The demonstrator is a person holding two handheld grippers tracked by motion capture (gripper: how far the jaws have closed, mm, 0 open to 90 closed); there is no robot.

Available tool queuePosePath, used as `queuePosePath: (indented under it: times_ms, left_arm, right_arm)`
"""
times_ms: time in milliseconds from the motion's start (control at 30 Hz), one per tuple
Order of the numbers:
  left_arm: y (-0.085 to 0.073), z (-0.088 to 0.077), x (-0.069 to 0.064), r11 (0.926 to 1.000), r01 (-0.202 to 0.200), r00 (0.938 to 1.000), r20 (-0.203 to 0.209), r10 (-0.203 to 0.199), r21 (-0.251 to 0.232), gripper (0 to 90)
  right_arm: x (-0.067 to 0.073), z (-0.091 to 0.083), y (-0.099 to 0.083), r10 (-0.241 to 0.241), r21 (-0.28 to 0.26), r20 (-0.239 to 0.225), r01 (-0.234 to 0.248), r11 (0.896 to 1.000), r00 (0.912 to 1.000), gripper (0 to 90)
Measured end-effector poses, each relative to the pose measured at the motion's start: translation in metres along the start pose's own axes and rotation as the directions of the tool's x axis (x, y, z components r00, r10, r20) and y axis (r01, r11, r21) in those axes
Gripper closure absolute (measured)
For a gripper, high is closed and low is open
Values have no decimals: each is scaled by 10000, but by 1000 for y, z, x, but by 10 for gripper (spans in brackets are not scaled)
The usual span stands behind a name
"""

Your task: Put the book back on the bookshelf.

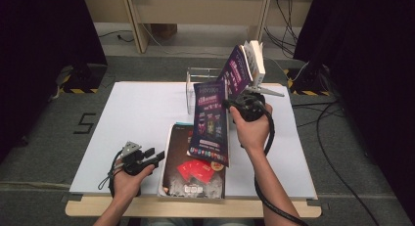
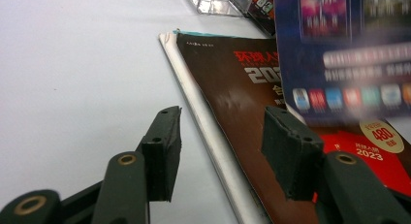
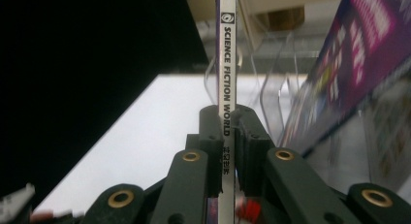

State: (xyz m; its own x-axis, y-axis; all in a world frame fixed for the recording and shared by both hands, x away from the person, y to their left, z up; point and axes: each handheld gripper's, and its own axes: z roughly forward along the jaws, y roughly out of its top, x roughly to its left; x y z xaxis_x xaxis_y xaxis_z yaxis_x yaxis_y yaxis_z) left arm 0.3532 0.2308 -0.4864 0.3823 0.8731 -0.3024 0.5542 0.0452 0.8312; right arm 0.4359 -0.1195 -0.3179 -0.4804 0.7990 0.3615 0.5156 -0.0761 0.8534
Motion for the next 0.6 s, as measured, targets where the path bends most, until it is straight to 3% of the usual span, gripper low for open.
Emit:
queuePosePath:
  times_ms: [133,267,600]
  left_arm:
    - [-1,1,1,10000,-14,10000,8,14,5,484]
    - [-2,1,1,10000,-24,10000,-20,24,-1,484]
    - [-3,1,2,10000,-60,10000,-47,60,13,485]
  right_arm:
    - [4,5,17,-179,-658,162,190,9977,9997,838]
    - [5,15,28,-25,-964,221,46,9953,9998,839]
    - [12,30,36,-127,-1195,361,169,9927,9993,839]
